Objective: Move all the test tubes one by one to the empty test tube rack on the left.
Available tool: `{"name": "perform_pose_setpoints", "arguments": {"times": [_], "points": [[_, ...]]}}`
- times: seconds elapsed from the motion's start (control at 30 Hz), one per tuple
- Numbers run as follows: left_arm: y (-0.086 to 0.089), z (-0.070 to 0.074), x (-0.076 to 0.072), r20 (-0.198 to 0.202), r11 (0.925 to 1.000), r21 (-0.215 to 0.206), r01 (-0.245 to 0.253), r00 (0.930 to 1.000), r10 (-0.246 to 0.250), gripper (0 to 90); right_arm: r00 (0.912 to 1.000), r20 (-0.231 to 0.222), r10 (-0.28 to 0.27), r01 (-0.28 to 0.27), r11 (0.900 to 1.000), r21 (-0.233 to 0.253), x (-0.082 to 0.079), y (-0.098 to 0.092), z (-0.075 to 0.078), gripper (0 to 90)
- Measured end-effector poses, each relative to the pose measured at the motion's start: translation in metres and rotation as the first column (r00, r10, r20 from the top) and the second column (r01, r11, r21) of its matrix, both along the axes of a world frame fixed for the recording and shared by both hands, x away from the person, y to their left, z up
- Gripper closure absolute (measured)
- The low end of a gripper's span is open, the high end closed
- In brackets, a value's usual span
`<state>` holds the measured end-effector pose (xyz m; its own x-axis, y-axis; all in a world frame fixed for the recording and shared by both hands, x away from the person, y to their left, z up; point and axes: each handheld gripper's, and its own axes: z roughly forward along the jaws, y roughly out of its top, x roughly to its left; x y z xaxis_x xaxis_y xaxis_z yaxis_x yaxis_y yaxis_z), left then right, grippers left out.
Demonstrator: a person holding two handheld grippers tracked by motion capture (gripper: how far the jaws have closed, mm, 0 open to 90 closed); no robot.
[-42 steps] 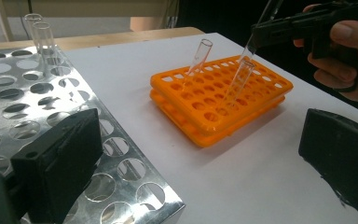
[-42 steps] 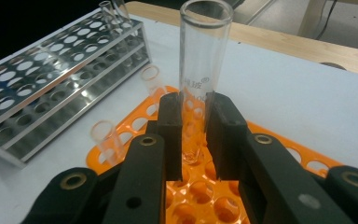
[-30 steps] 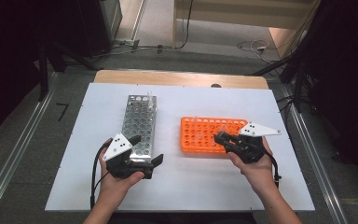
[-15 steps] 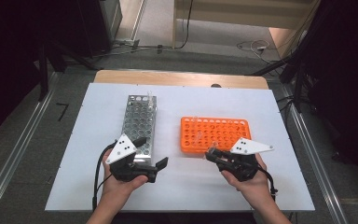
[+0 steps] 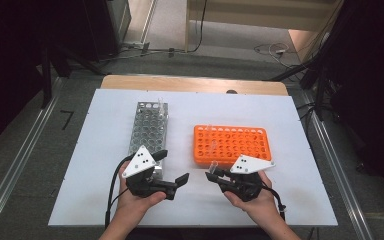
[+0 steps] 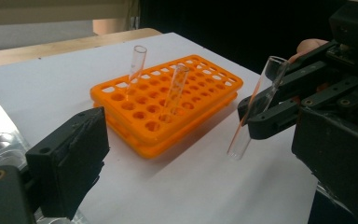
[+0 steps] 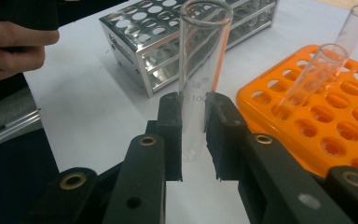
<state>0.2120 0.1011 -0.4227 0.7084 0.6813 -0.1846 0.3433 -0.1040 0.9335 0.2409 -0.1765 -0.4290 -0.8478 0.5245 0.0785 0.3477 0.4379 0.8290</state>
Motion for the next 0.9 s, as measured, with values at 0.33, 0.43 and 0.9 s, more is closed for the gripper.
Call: {"name": "perform_pose_setpoints", "arguments": {"times": [0.33, 0.43, 0.9], "points": [[-0.009, -0.001, -0.002, -0.005, 0.9994, 0.001, 0.033, 0.9994, -0.033, 5.9, 0.9997, 0.000, 0.022, -0.022, 1.000, -0.004, -0.004, 0.007, -0.001, 74.3], [-0.011, -0.001, -0.003, -0.005, 0.9991, -0.001, 0.042, 0.9991, -0.042, 6.2, 0.9998, -0.001, 0.022, -0.022, 1.000, -0.005, -0.004, 0.007, -0.002, 74.3], [-0.023, 0.002, -0.005, -0.004, 0.9933, -0.031, 0.111, 0.9938, -0.111, 21.1, 0.9989, 0.000, 0.048, -0.048, 0.999, -0.008, -0.007, 0.015, -0.003, 74.3]]}}
